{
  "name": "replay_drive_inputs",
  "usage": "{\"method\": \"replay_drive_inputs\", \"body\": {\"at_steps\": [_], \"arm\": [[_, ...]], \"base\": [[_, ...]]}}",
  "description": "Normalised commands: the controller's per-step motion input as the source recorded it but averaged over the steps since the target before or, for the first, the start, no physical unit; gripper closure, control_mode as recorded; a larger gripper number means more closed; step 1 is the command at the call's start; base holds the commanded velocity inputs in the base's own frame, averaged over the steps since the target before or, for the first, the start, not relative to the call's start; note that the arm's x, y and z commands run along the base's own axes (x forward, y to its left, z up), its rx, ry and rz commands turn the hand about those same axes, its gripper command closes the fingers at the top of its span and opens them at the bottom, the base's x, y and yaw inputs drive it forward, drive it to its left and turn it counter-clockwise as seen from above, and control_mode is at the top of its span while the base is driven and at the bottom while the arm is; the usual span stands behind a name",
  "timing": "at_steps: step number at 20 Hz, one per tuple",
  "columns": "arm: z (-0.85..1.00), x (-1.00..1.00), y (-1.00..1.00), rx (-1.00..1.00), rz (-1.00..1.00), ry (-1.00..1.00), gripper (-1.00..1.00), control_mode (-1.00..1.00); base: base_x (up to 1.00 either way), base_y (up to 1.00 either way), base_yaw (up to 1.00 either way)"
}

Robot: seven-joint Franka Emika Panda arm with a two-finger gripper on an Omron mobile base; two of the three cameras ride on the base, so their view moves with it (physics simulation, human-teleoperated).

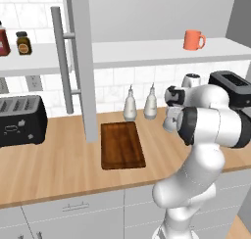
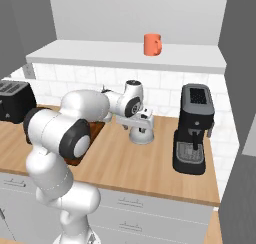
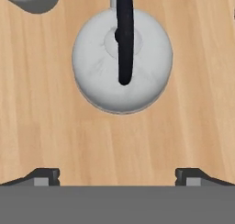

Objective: Pick the kettle from the counter and place it on the tray. Then pick the mug from the cabinet and place it on the tray. Then close the cabinet doors.

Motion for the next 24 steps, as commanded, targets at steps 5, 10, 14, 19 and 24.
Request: {"method": "replay_drive_inputs", "body": {"at_steps": [5,10,14,19,24], "arm": [[-0.17,0.33,-0.06,0.0,0.0,0.0,-1.0,-1.0],[-0.12,0.35,0.0,0.0,0.0,0.0,-1.0,-1.0],[-0.19,0.37,-0.02,0.01,0.01,0.0,-1.0,-1.0],[-0.18,0.35,-0.06,0.01,0.01,0.0,-1.0,-1.0],[-0.11,0.26,-0.11,0.02,0.0,0.0,-1.0,-1.0]], "base": [[0.0,0.0,0.0],[0.0,0.0,0.0],[0.0,0.0,0.0],[0.0,0.0,0.0],[0.0,0.0,0.0]]}}
